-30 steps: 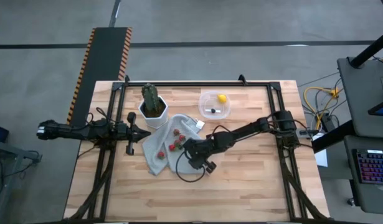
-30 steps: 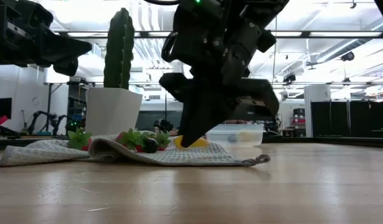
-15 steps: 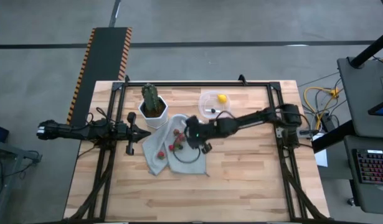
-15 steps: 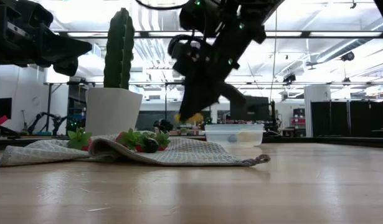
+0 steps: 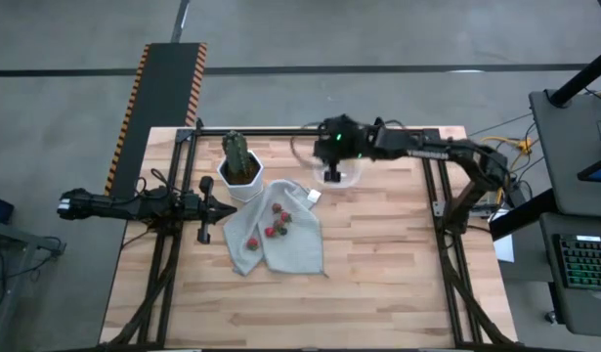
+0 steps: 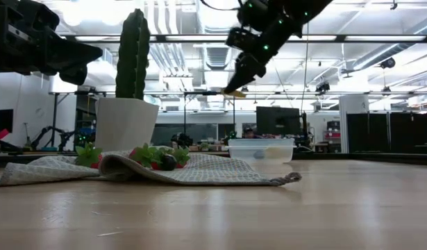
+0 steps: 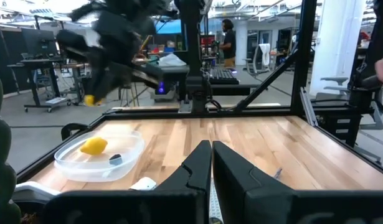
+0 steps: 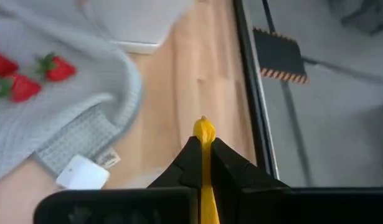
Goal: Pick and placing Produce into tupperware
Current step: Put the yellow corn into the transparent bin, then put the red strawberry into the transparent bin
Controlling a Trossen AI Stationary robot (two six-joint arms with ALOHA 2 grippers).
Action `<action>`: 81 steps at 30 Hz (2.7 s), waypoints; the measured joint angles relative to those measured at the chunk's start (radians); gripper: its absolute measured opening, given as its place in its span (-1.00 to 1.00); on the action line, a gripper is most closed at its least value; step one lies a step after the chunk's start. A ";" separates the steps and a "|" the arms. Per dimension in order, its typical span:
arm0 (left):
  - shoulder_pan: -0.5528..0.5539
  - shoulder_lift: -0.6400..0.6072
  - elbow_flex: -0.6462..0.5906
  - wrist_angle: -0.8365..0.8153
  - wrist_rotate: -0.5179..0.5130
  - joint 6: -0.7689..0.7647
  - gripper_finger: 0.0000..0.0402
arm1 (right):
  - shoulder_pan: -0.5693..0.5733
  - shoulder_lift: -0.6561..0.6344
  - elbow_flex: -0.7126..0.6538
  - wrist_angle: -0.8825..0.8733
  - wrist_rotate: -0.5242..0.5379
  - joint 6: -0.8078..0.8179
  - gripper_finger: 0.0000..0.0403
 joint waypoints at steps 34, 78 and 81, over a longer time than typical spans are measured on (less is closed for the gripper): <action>0.000 0.000 0.000 0.000 0.000 0.000 -1.00 | -0.211 0.276 -0.030 -0.032 -0.071 0.109 -0.96; 0.000 0.000 0.000 -0.001 0.000 -0.003 -1.00 | -0.098 -0.124 -0.025 -0.168 -0.334 0.194 -0.56; 0.000 0.000 0.000 -0.001 0.000 -0.003 -1.00 | -0.016 -0.261 -0.036 -0.164 -0.334 0.214 -0.56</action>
